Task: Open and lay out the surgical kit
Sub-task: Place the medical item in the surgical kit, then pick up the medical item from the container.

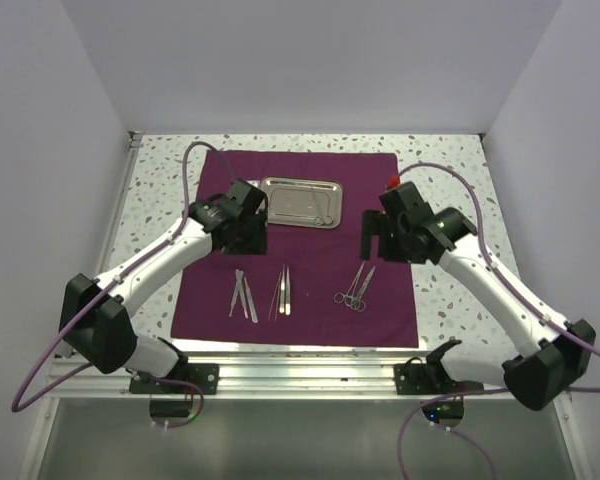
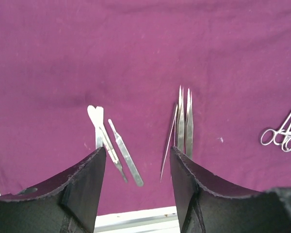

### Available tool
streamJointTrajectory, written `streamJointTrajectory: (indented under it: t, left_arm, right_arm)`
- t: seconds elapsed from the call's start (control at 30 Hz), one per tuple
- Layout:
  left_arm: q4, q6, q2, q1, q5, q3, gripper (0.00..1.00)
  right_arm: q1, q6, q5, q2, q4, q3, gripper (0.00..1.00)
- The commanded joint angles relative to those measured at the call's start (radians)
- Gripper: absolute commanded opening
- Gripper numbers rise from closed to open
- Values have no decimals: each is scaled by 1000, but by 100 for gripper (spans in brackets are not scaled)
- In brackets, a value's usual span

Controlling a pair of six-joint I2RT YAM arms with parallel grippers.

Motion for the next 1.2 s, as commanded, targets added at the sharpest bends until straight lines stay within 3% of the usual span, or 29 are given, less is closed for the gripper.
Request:
streamJointTrajectory:
  t: [0.0,0.3,0.53,0.6,0.77,1.17]
  left_arm:
    - [25,55,19,-2,-13,57,58]
    - [40,69,-50,7,71,28,56]
    - [18,55,-127,7,132,-1,52]
    - [2,44,-150,7,137,-5,51]
    - [-20,23,-190,7,131,-44,50]
    - [-64,63,-144,24,91,-15,49]
  right_arm:
    - [0,-33,-18,133,127,175,94]
    - [2,-104,-2,701,181,666,88]
    - [0,-170,60,1175,32,1178,85]
    - [-1,-162,67,1244,31,1244,85]
    - [-3,-139,64,1287,86,1220,82]
    - [-10,-92,161,1479,114,1379,65]
